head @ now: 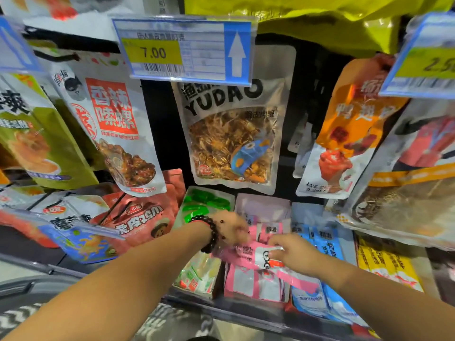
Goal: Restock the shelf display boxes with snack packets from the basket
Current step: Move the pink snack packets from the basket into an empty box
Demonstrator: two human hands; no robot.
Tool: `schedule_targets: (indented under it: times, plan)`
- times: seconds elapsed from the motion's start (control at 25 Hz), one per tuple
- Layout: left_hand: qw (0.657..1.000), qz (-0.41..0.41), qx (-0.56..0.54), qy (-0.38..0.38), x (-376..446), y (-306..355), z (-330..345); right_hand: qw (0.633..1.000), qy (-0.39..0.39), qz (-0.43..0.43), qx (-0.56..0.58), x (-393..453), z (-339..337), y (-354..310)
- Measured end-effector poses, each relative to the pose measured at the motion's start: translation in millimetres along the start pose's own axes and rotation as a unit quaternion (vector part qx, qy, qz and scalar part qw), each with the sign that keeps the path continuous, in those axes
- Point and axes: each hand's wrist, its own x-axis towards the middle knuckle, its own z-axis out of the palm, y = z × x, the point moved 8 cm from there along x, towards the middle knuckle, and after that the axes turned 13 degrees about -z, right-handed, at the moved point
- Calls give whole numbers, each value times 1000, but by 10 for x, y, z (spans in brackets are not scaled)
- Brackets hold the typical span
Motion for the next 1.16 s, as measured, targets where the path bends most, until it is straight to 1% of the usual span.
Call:
schedule_targets:
  times: [0.04, 0.08, 0.12, 0.16, 0.24, 0.32, 0.4, 0.44, 0.56, 0.68, 0.76, 0.84, 0.92, 1.0, 1.16]
  plan:
    - [995, 43, -43, 82, -236, 205, -237, 995, 59, 45, 62, -100, 6, 171]
    - [978, 36, -94, 181, -378, 207, -433, 981, 128, 98, 112, -217, 23, 379]
    - [961, -8, -157, 226, -458, 117, -502, 959, 191, 148, 150, -344, 48, 577]
    - [954, -39, -186, 233, -325, -91, -323, 934, 245, 188, 177, -454, 96, 744]
    - [971, -87, -145, 169, -230, -277, 213, 888, 317, 250, 221, -563, 240, 898]
    - [981, -85, -103, 141, -109, -346, 703, 848, 353, 288, 271, -514, 449, 856]
    - [980, -106, -96, 140, -78, -412, 974, 827, 369, 307, 291, -382, 640, 780]
    - [979, -111, -87, 147, -67, -460, 1052, 827, 372, 312, 284, -322, 695, 740]
    - [977, -109, -76, 169, -2, -593, 1199, 856, 345, 323, 210, -196, 692, 676]
    - [975, -82, -99, 183, 33, -671, 1239, 854, 331, 369, 160, -239, 675, 742]
    - [972, -67, -105, 197, 48, -699, 1258, 856, 321, 380, 141, -227, 676, 725]
    - [972, -52, -98, 209, 42, -700, 1268, 861, 326, 370, 129, -163, 673, 649]
    - [969, -46, -94, 225, 33, -705, 1264, 883, 316, 333, 96, -92, 686, 545]
    - [966, -44, -89, 238, 45, -701, 1275, 915, 284, 284, 34, -55, 714, 482]
    - [967, -48, -71, 240, 39, -694, 1280, 935, 238, 259, -42, -79, 715, 511]
